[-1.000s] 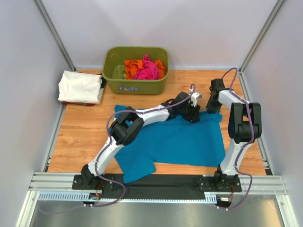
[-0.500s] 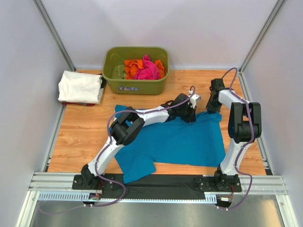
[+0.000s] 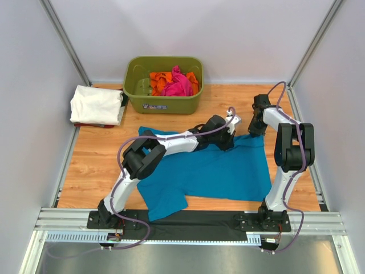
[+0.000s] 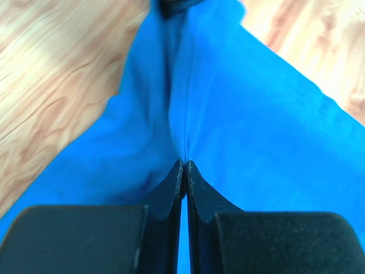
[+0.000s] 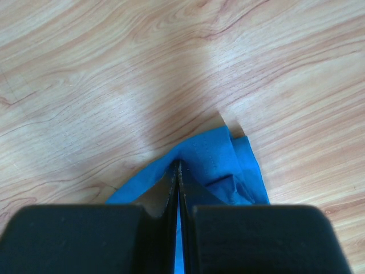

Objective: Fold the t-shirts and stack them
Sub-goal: Fold the tshirt

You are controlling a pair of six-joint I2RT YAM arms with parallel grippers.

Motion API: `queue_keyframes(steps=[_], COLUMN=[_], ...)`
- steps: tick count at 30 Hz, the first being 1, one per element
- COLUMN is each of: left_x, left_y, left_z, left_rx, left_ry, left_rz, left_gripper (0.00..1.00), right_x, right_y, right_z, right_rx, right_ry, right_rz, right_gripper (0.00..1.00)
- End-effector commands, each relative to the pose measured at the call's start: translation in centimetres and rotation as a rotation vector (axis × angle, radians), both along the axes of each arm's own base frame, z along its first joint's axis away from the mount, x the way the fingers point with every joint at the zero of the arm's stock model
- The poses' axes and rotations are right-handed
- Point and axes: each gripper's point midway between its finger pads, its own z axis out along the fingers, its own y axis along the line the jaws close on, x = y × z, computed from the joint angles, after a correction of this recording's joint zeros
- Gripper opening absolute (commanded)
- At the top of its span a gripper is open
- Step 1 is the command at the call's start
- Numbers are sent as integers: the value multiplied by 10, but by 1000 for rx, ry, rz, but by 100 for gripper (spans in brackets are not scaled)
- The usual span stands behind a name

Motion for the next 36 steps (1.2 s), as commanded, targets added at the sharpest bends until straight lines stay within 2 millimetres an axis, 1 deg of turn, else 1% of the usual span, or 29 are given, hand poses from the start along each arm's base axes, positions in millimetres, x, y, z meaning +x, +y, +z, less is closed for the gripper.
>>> queue_keyframes(steps=[1, 2, 3, 6, 8, 9, 10, 11, 12, 13, 14, 16, 18, 19, 20, 22, 23, 25, 26, 27, 28, 29, 30, 31, 32, 33, 34, 35, 36], left_x=[-23, -28, -41, -60, -67, -69, -71, -76, -78, -80, -82, -81, -73, -71, -65, -65, -61, -56, -49, -45, -39, -32, -28, -24, -20, -20, -16, -14, -10], left_y=[-17, -19, -23, -25, -23, -18, -16, -12, -9, -7, -5, -1, 1, 0, -2, -9, -16, -24, -32, -34, -40, -48, -51, -54, -60, -64, -69, -71, -73], left_z=[32, 31, 28, 19, 15, 8, 9, 3, 2, 7, 5, 8, 13, 17, 25, 35, 47, 54, 67, 66, 62, 72, 59, 57, 62, 51, 55, 53, 47], left_rx=[-58, -50, -42, -9, 8, 33, 39, 58, 70, 69, 85, 102, 124, 121, 111, 79, 45, 10, -38, -48, -72, -111, -101, -105, -120, -110, -124, -127, -126], left_ry=[-98, -108, -102, -104, -105, -100, -102, -96, -99, -106, -105, -100, -107, -103, -112, -94, -95, -84, -77, -66, -63, -71, -63, -65, -72, -66, -74, -77, -75], left_rz=[-128, -153, -191, -242, -249, -245, -248, -254, -261, -263, -264, -241, -189, -172, -149, -134, -123, -98, -59, -41, -24, -5, 6, 11, 16, 9, 7, 10, 14], left_gripper=[9, 9, 9, 10, 10, 10, 10, 11, 12, 14, 17, 24, 36, 41, 44, 44, 44, 44, 44, 45, 48, 50, 53, 58, 60, 61, 61, 61, 60], right_x=[-1, 0, 0, 1, 1, 1, 0, 0, 0, 0, -1, -1, -1, -2, -2, -2, -2, -3, -3, -3, -3, -3, -2, -1, -1, 0, 1, 0, 2], right_y=[-5, -5, -5, -4, -4, -5, -5, -5, -5, -5, -5, -5, -6, -6, -5, -6, -6, -5, -4, -4, -3, -4, -4, -3, -2, -2, -1, -1, 0], right_z=[-9, -11, -11, -11, -12, -11, -12, -12, -13, -12, -13, -11, -10, -10, -10, -8, -8, -9, -9, -10, -10, -11, -10, -10, -10, -9, -8, -9, -9], right_rx=[-18, -18, -17, -15, -15, -16, -16, -16, -16, -16, -16, -19, -23, -22, -21, -21, -21, -18, -16, -14, -13, -11, -12, -7, -5, -4, 1, 4, 10], right_ry=[23, 24, 24, 26, 29, 29, 33, 33, 33, 30, 34, 30, 31, 31, 31, 27, 27, 28, 27, 27, 29, 30, 29, 28, 26, 23, 20, 21, 18], right_rz=[-30, -30, -29, -30, -30, -30, -30, -32, -30, -30, -32, -31, -30, -28, -26, -24, -24, -25, -22, -22, -18, -21, -19, -16, -17, -15, -13, -14, -13], right_gripper=[0, 0, 0, 0, 0, 0, 0, 0, 0, 0, 0, 0, 0, 0, 0, 0, 0, 0, 0, 0, 1, 0, 0, 0, 0, 0, 0, 0, 0])
